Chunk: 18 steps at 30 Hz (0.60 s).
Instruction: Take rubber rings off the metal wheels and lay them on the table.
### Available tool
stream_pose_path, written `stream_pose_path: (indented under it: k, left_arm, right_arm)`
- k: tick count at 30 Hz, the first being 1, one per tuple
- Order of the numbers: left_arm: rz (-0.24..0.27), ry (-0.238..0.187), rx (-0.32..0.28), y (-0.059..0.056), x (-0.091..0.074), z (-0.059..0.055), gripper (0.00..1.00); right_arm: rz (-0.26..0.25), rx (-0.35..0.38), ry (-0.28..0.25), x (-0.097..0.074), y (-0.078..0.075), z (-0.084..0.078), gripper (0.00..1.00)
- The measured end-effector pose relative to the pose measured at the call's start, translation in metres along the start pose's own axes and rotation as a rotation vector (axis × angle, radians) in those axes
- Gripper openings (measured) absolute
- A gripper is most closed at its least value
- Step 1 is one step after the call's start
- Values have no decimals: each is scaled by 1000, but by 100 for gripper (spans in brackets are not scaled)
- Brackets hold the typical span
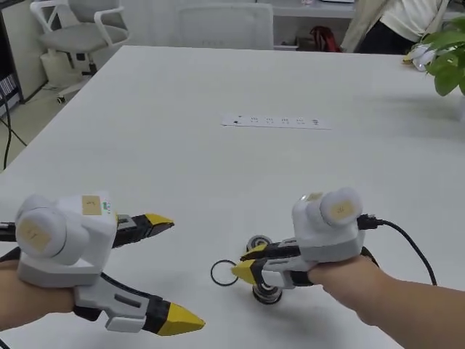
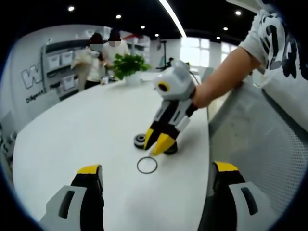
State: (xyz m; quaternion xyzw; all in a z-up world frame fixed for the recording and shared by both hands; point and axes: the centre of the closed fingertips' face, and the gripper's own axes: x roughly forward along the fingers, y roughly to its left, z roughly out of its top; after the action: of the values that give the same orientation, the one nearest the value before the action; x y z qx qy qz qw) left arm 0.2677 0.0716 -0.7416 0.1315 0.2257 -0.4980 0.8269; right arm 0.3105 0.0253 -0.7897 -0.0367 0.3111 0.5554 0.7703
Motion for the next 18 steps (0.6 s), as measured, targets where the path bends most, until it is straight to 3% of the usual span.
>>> stream_pose_path:
  k: [13, 18]
  left_arm:
    - [-16, -3, 11, -3, 7, 8, 94]
    - [-25, 2, 18, -4, 9, 9, 93]
  right_arm:
    - [38, -35, -60, -27, 9, 15, 31]
    - [27, -44, -83, -43, 5, 17, 32]
